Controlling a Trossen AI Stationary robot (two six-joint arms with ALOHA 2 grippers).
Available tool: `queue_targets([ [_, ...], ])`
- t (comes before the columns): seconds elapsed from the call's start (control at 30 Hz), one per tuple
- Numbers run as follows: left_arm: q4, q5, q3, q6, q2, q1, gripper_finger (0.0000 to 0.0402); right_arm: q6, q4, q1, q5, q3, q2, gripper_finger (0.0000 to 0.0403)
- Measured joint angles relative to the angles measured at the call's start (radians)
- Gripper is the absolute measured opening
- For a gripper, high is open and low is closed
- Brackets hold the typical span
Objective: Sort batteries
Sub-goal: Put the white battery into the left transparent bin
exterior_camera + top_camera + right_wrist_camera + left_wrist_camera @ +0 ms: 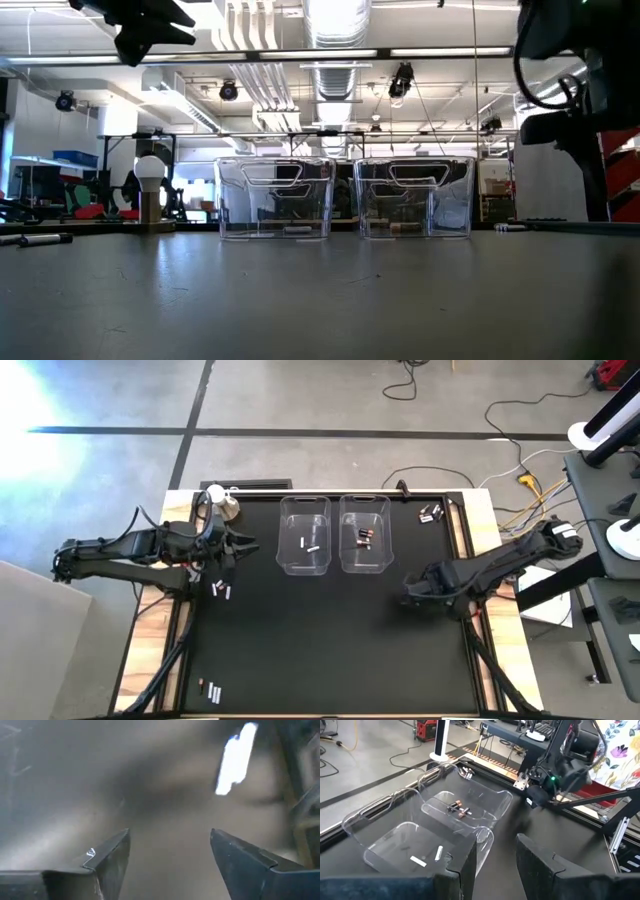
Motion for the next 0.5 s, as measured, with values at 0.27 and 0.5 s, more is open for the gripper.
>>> queue_targets([
  [0.27, 0.000, -0.003, 0.000, 0.054, 0.002, 0.001, 0.0114, 0.110, -0.086, 0.060, 0.034, -0.034, 0.039, 0.0249],
  [0.5, 0.001, -0.003, 0.000, 0.056, 0.000, 0.001, 0.0114, 0.115, -0.053, 0.063, 0.028, -0.131, 0.032, 0.0235],
])
